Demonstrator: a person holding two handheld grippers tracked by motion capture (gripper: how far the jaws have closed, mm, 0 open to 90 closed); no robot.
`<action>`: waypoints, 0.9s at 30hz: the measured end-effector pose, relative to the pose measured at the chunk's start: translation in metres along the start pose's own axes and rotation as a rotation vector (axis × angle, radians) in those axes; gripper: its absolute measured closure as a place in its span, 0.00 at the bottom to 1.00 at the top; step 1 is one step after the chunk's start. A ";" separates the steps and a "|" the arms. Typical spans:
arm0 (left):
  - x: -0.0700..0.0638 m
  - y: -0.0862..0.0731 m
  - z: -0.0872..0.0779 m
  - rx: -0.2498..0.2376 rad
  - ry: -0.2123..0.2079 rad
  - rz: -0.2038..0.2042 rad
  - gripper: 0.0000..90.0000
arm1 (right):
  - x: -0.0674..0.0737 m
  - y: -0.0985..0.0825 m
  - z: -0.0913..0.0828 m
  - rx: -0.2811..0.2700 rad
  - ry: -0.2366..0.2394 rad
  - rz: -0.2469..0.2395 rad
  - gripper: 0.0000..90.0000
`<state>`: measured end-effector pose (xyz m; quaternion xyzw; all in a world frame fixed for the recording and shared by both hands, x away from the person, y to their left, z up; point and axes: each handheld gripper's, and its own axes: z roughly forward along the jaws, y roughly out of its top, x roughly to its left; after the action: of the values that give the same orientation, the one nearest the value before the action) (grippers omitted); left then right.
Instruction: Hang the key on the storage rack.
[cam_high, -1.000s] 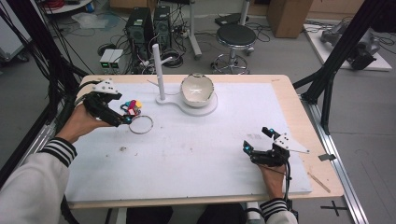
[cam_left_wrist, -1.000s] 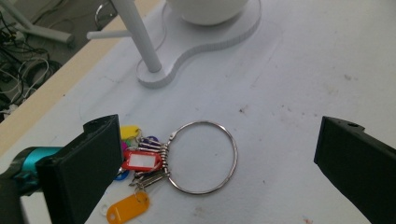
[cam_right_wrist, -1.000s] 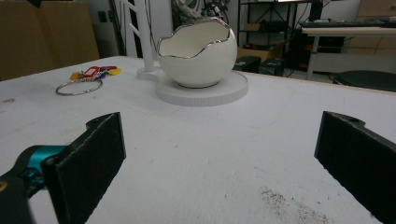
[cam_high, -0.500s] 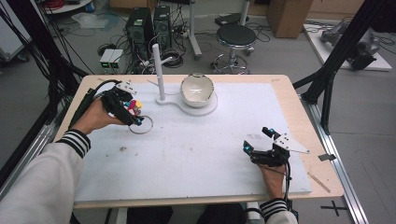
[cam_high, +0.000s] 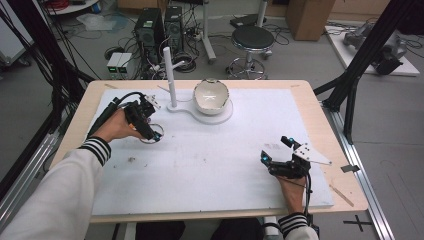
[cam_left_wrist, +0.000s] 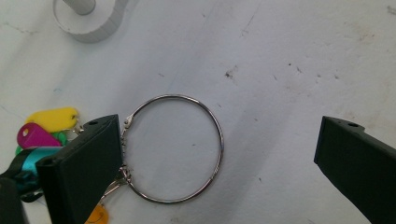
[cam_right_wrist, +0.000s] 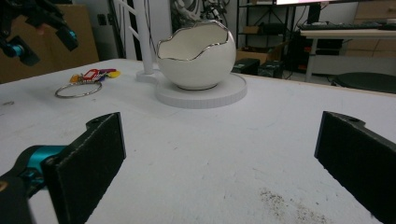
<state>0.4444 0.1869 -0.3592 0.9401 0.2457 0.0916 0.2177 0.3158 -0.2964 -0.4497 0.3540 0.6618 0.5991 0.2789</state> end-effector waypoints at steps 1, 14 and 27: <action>0.000 0.000 0.002 0.014 0.002 0.002 0.02 | 0.000 0.000 0.000 0.000 0.000 0.000 0.02; -0.002 0.003 0.028 0.142 -0.004 0.001 0.04 | 0.000 0.000 0.000 -0.001 -0.002 0.000 0.02; 0.001 0.003 0.037 0.220 0.019 -0.061 0.18 | 0.001 0.000 0.000 -0.002 -0.001 0.002 0.02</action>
<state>0.4566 0.1719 -0.3904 0.9495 0.2848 0.0663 0.1135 0.3154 -0.2961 -0.4498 0.3544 0.6608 0.5999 0.2789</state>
